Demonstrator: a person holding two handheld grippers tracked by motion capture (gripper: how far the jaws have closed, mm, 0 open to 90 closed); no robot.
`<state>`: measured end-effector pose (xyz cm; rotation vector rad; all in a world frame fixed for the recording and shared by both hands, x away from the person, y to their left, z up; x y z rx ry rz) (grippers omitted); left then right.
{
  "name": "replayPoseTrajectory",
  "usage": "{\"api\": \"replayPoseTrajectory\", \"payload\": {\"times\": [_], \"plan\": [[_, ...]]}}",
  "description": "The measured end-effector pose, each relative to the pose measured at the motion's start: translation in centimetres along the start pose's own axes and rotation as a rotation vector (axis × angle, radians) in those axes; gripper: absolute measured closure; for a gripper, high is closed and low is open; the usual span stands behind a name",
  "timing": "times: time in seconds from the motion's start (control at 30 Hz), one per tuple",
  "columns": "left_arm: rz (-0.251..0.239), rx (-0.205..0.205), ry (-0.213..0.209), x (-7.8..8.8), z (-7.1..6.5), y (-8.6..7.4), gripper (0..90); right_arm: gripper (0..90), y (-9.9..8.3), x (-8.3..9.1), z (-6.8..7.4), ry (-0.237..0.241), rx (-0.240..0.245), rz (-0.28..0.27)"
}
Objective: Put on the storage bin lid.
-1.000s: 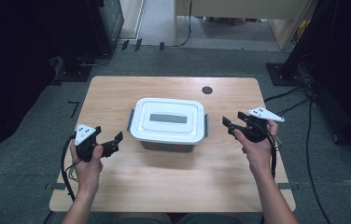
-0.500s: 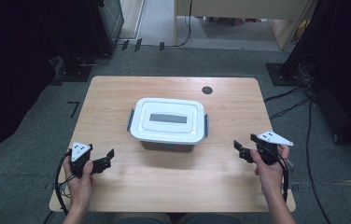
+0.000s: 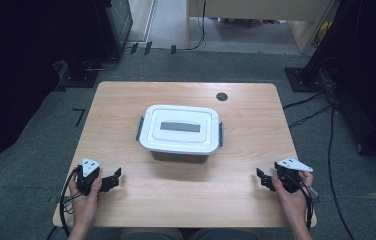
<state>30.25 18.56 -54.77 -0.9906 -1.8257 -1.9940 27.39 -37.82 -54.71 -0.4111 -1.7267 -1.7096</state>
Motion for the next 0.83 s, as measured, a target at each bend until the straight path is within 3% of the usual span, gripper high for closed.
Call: {"api": "replayPoseTrajectory", "payload": {"times": [0.2,0.33,0.7,0.83], "plan": [[0.064,-0.054,0.025,-0.37,-0.26,-0.27,8.7,20.2,-1.12,-0.35,0.11,-0.039,0.052,0.031],[0.078,-0.018,-0.002,-0.51,0.02,-0.28,8.7,18.7,-1.14,-0.39,0.15,-0.033,0.053,0.034],[0.076,-0.006,0.012,-0.57,-0.14,-0.24,8.3,18.5,-1.13,-0.39,0.16,-0.035,0.053,0.034],[0.077,0.006,0.026,-0.61,-0.28,-0.21,8.3,13.4,-1.12,-0.50,0.00,-0.050,0.039,0.043]]}}
Point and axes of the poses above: each handheld gripper's, and its own axes: x roughly backward along the jaws, y roughly out of its top, z roughly to its left, the point moved 5 cm from there along -x, roughly forward along the jaws, and after that the axes turned 1 degree about -y, right-handed, at the moved point
